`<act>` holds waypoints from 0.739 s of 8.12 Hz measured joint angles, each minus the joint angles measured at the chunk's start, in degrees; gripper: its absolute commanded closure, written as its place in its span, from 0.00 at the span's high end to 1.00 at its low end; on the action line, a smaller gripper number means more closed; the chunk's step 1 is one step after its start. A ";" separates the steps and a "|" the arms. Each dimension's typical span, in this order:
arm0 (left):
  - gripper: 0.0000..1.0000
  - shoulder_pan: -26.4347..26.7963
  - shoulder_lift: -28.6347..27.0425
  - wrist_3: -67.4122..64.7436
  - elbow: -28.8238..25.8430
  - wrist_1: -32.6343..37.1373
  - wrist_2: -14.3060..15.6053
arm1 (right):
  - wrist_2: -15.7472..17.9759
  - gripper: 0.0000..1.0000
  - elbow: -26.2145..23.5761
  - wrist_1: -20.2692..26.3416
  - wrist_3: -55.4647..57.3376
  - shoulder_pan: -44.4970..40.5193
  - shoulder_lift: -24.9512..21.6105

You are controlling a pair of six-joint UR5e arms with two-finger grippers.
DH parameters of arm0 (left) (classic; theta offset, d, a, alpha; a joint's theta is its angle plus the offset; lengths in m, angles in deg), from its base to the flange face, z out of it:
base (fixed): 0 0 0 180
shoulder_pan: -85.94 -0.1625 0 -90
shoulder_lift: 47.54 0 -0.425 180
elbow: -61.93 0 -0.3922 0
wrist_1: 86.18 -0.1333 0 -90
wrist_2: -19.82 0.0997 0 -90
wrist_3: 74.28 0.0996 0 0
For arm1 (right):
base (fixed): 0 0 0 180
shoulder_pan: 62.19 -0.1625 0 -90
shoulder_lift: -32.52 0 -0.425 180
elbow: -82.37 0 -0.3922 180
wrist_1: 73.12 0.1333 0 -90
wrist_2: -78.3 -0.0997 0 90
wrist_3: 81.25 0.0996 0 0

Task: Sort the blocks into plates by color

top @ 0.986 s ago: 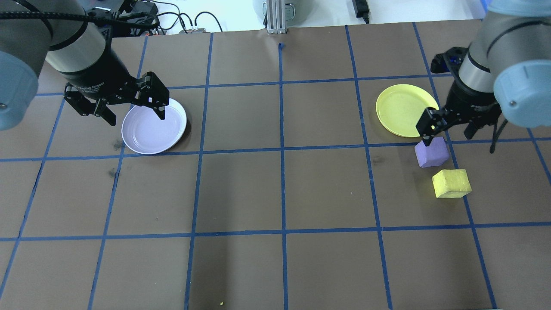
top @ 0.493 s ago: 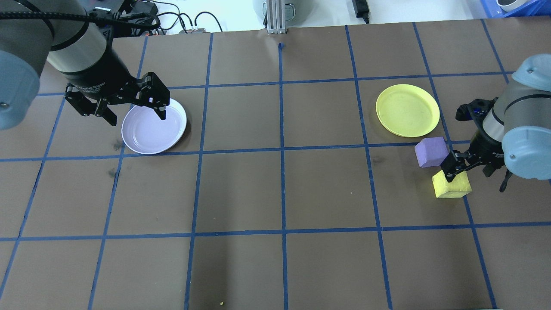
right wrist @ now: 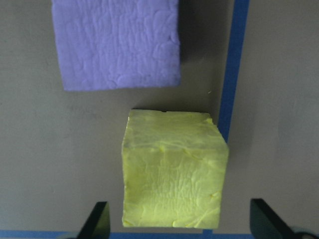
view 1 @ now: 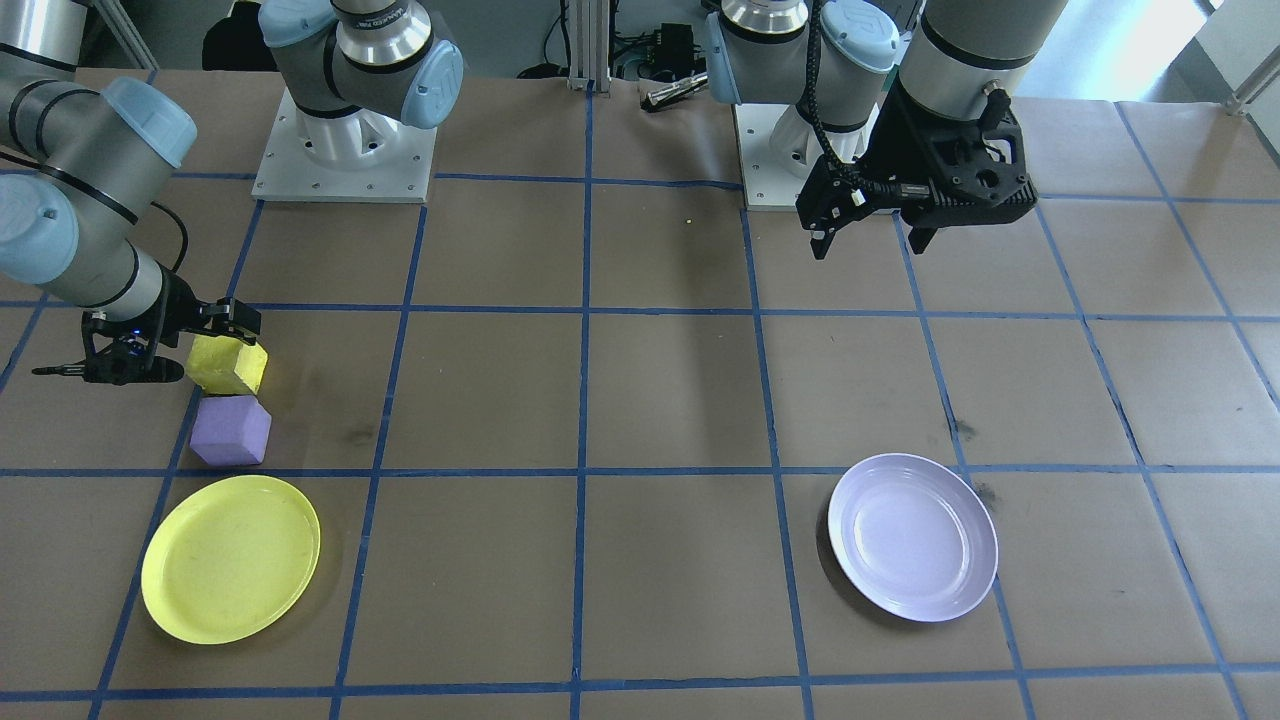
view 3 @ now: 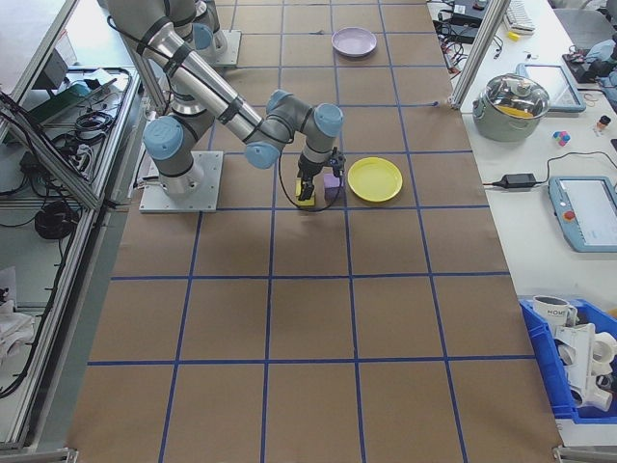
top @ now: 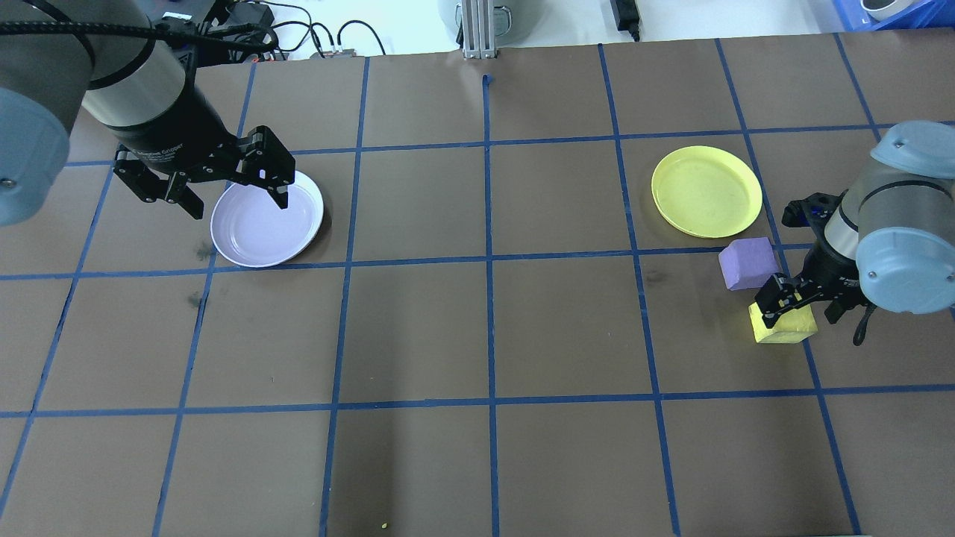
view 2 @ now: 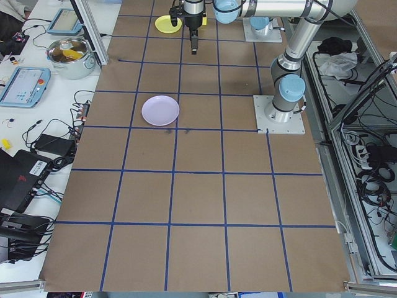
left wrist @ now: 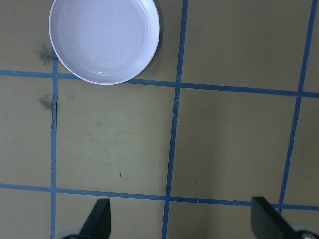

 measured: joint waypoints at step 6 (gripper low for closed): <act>1.00 0.00 0.17 0.00 0.01 0.08 -0.10 | -0.20 0.59 0.86 -1.81 2.82 -0.10 3.06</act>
